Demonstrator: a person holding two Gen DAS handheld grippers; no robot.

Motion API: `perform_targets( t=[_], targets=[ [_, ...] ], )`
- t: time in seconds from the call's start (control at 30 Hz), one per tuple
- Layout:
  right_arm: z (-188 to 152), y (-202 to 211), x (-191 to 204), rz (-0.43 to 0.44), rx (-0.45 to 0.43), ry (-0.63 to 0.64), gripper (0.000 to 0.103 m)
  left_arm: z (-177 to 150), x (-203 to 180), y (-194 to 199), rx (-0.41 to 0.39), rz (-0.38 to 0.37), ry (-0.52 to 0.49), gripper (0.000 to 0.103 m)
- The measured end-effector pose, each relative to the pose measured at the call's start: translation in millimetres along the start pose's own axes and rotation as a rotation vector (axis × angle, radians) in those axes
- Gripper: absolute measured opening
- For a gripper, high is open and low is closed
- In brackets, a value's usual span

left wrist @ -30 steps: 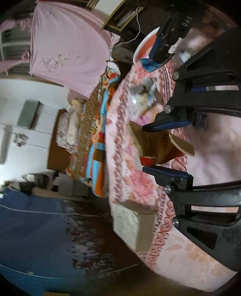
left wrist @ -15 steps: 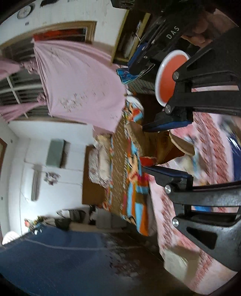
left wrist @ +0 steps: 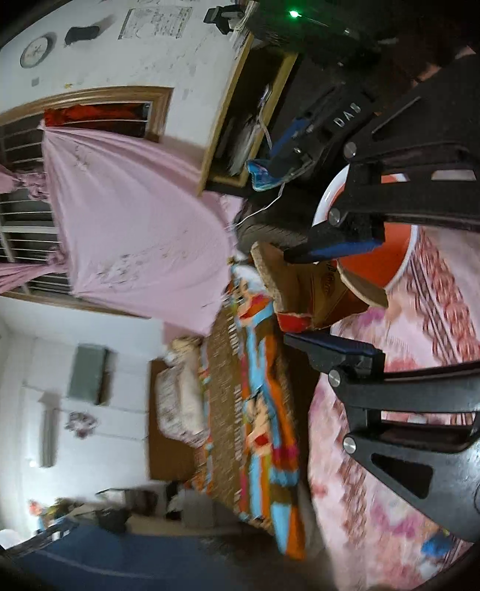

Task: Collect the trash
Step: 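Carry both items over the orange bucket and open both tools to drop them, then move both open tools from the bucket back over the quilt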

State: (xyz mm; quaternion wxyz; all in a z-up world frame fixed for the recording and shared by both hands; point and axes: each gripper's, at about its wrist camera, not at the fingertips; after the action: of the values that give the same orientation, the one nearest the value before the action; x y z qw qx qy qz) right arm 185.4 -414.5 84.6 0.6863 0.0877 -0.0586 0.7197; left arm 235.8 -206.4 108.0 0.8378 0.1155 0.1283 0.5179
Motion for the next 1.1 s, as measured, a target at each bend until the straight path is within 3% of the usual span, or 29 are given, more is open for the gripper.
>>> perform_targets(
  t=[0.27,0.63,0.9,1.1],
  targets=[
    [-15.9,-10.4,-40.2,-0.089,0.095,-0.092,0.030,-3.8,-36.1,-50.1,0.186,-0.028,0.029,0.022],
    [-26.5,-13.1,-49.1,-0.146,0.173,-0.153,0.031,-18.0,-53.7,-107.1,0.397,-0.068,0.127,0.025],
    [-32.1,-16.8,-53.5,-0.164,0.208,-0.185,0.044,-21.2,-48.0,-112.6,0.417,-0.055,0.182,0.042],
    [-29.4,-13.2,-49.7,-0.154,0.192,-0.172,0.048,-18.4,-35.6,-94.3,0.341,-0.004,0.188,0.053]
  ],
)
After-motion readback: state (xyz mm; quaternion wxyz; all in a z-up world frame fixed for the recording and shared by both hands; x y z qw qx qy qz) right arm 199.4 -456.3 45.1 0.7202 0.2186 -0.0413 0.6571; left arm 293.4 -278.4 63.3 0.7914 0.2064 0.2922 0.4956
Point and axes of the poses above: each gripper's, at about its wrist camera, not at the fingertips, and y roughly against the way its jaws point, x to its left, z to its top, and after that the axes turned 8 degrees about z, right-handed
